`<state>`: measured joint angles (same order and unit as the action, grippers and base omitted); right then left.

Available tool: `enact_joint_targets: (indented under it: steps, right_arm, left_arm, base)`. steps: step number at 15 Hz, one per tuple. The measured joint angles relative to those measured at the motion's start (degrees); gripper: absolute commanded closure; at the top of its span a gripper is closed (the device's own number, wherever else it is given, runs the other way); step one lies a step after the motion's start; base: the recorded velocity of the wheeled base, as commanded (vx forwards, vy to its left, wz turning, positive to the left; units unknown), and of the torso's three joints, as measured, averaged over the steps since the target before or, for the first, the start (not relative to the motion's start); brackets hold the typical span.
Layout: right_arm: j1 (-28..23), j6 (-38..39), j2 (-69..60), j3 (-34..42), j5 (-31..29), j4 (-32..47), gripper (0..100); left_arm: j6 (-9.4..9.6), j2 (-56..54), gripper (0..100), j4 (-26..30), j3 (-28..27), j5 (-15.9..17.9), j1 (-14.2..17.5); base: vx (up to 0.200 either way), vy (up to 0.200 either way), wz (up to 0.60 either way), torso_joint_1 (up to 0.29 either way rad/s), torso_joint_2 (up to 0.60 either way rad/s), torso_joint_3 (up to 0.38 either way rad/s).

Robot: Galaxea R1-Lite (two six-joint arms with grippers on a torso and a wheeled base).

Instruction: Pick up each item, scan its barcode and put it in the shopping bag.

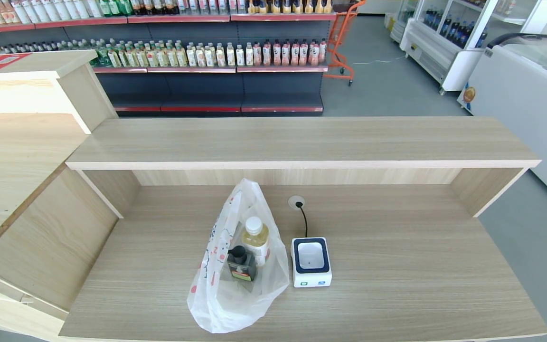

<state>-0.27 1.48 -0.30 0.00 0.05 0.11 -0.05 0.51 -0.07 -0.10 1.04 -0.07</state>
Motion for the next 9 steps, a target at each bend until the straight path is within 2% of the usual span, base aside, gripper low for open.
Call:
enact_joint_targets:
  steps: [9]
  right_arm:
    - [0.0, 0.1, 0.0, 0.0, 0.0, 0.1, 100]
  left_arm:
    - [-0.16, -0.5, 0, 0.0, 0.0, 0.0, 0.1]
  base:
    - [0.0, 0.0, 0.0, 0.0, 0.0, 0.0]
